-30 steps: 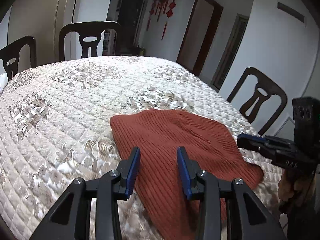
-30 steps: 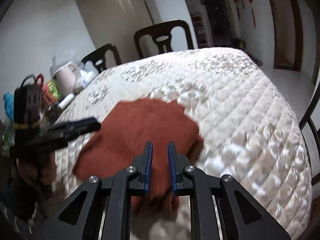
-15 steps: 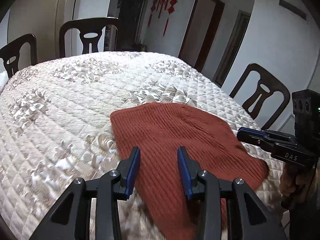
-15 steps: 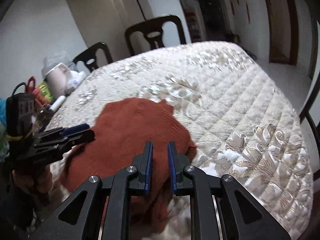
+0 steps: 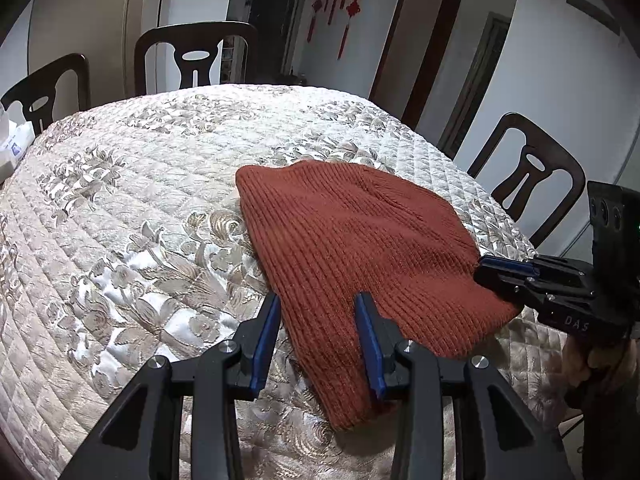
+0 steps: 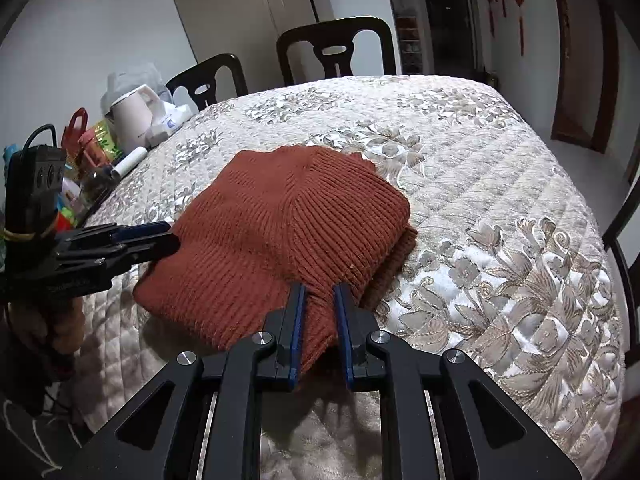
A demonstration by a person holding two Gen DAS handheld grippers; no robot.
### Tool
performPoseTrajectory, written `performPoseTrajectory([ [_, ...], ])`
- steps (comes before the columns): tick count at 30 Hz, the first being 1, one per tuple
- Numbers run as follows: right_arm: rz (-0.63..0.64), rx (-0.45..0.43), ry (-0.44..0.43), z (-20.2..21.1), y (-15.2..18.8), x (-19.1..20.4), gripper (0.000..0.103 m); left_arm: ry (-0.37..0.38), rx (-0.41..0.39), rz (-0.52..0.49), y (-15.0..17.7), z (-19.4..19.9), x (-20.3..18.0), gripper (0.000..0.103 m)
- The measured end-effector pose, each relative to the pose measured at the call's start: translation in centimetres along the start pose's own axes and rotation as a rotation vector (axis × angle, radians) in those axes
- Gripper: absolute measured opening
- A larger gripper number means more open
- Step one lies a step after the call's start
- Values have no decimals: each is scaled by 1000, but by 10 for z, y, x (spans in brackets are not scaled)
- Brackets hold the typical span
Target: Fold small clothes
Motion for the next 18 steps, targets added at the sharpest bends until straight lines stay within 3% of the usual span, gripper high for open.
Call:
performPoseTrajectory([
  [18, -14, -1, 1, 1, 1, -1, 20, 9, -2, 9, 2, -5, 4, 44],
])
Point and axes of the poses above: each gripper's, at about its wrist camera, not at the fingertips, and z roughly against the way its jaws point, x to its left, y to its underside, the point moved 2 cm from there along -z, roughly the way its jaws point, and after that the axes turned 9 degrees about y, right-handed, at the moved point
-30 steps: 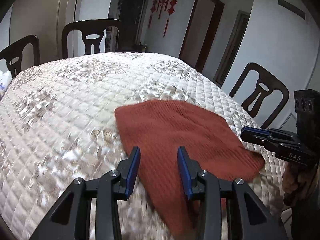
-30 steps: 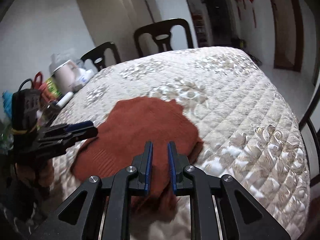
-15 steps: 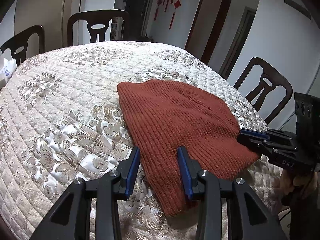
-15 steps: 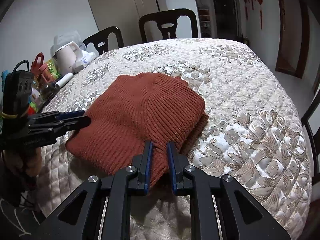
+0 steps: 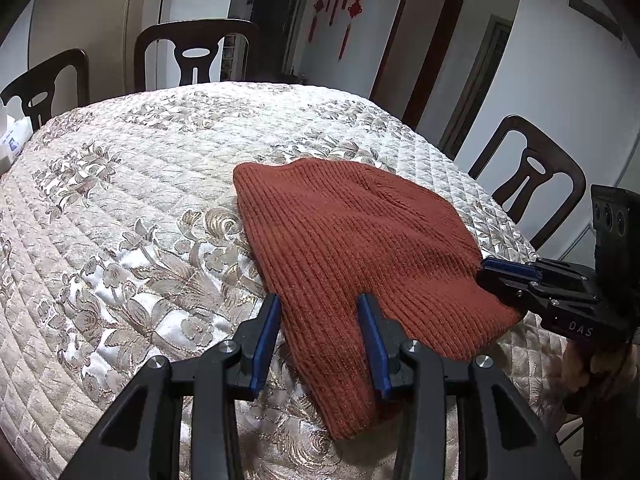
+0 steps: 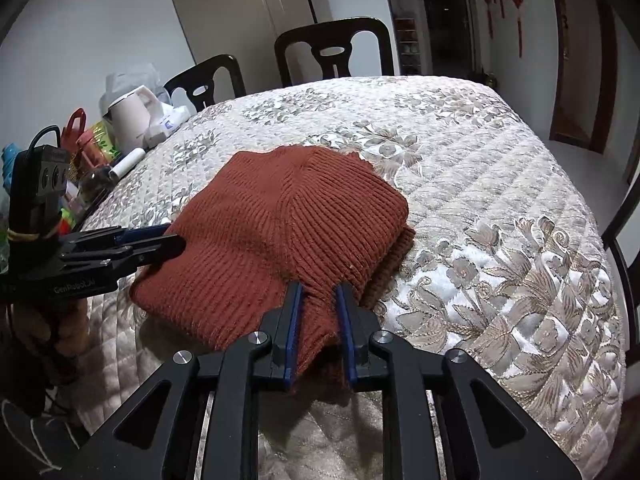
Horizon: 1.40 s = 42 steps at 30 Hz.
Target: Fold small clothes
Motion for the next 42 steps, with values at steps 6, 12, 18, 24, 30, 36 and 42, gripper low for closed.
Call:
performPoseTrajectory([
  [6, -2, -5, 6, 3, -4, 2, 21, -4, 2, -12, -2, 2, -2, 44],
  [12, -5, -26, 10, 7, -11, 3, 21, -1, -8, -14, -7, 8, -3, 44],
  [18, -34, -29, 4, -1, -17, -1, 21, -4, -23, -13, -14, 10, 0, 44],
  [24, -100, -9, 23, -6, -16, -16, 30, 7, -24, 16, -16, 7, 6, 44],
  [30, -156, 22, -13, -14, -13, -27, 38, 52, -26, 78, -17, 2, 16, 44],
  [36, -227, 47, -69, -22, -10, -39, 47, 82, -16, 107, -15, -6, 22, 50],
  [42, -303, 77, -172, -32, -10, -48, 47, 125, 4, 148, -14, -19, 27, 57],
])
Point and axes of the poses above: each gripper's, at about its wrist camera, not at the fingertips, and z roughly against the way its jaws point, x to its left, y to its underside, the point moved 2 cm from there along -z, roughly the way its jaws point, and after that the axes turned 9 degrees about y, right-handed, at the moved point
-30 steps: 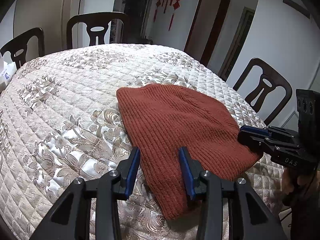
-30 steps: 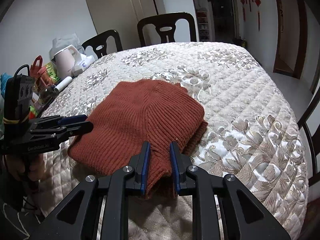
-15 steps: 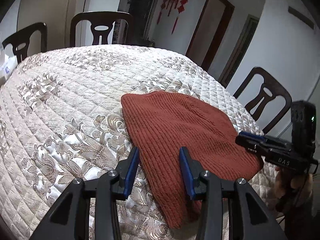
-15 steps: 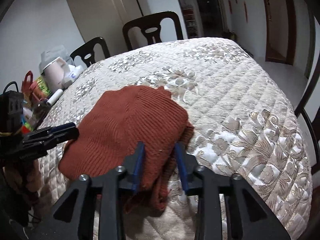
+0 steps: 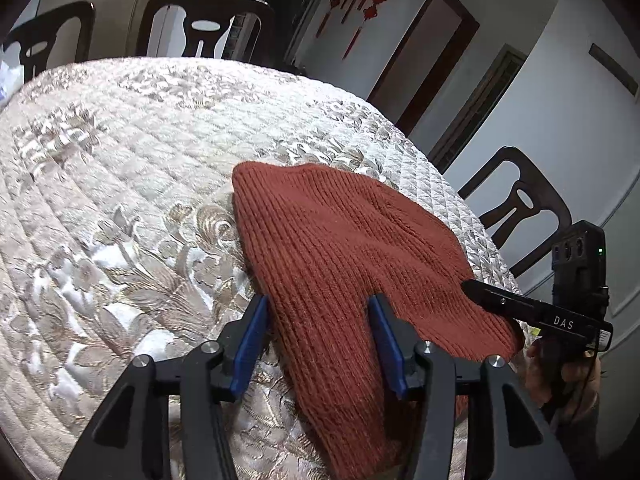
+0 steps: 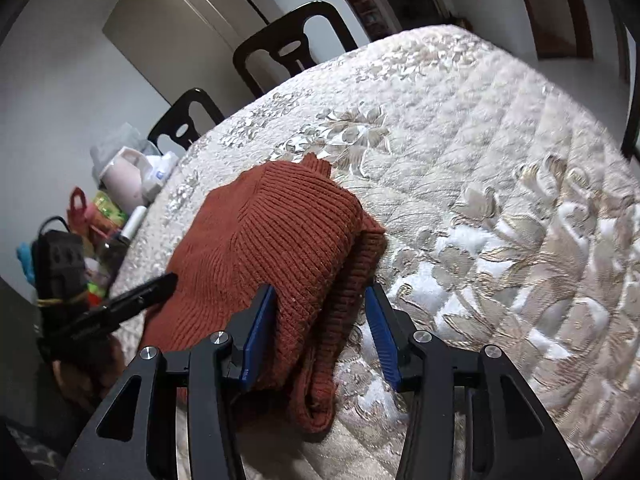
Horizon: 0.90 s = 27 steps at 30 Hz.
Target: Fold small clothes
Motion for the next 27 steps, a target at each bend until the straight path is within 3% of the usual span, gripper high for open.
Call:
performPoseTrajectory([
  [14, 21, 16, -28, -7, -9, 5, 46, -61, 19, -61, 1, -16, -11, 63],
  [20, 22, 25, -43, -12, -11, 5, 38, -78, 20, -77, 0, -18, -13, 64],
  [22, 27, 20, -47, -10, -11, 8, 31, -81, 23, -83, 0, -18, -14, 62],
  [27, 47, -1, -27, -3, -13, 17, 26, -93, 14, -114, -1, -13, -20, 48],
])
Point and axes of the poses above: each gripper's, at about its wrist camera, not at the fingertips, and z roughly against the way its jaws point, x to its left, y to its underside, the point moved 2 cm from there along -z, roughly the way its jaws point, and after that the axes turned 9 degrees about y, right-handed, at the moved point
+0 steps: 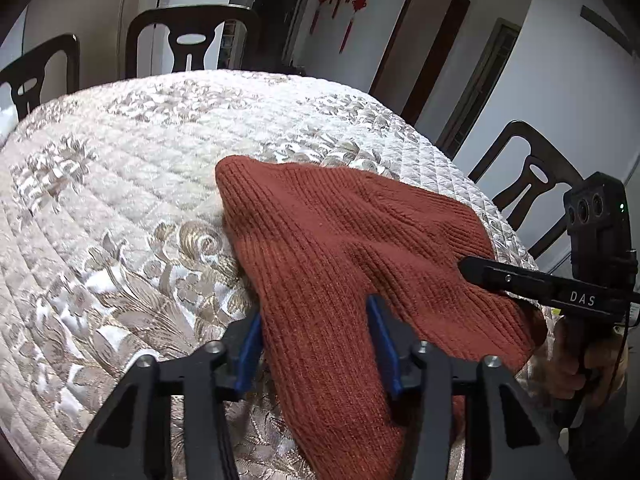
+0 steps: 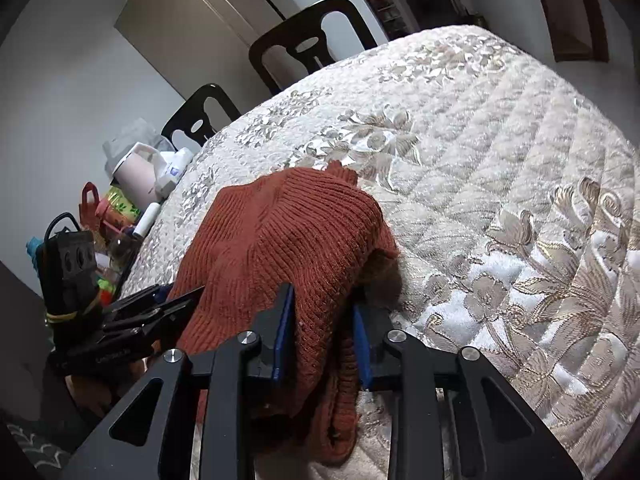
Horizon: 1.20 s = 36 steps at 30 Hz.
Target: Fold small clothes
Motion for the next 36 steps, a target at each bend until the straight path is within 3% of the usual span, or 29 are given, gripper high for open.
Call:
performPoseTrajectory([
  [5, 29, -28, -20, 9, -7, 14, 25, 5, -16, -22, -4, 11, -1, 41],
  [11, 75, -32, -54, 4, -16, 36, 24, -7, -52, -40, -13, 29, 7, 39],
  [24, 134, -25, -126, -53, -54, 93, 24, -86, -130, -20, -46, 57, 78, 39],
  [28, 108, 8, -117, -78, -64, 89, 24, -105, -110, 25, -50, 46, 107, 40],
  [31, 80, 35, -49, -92, -67, 77, 25, -115, -70, 73, -44, 36, 126, 43],
  [36, 110, -25, -6, -69, -69, 77, 26, -113, -105, 83, -40, 54, 127, 44],
])
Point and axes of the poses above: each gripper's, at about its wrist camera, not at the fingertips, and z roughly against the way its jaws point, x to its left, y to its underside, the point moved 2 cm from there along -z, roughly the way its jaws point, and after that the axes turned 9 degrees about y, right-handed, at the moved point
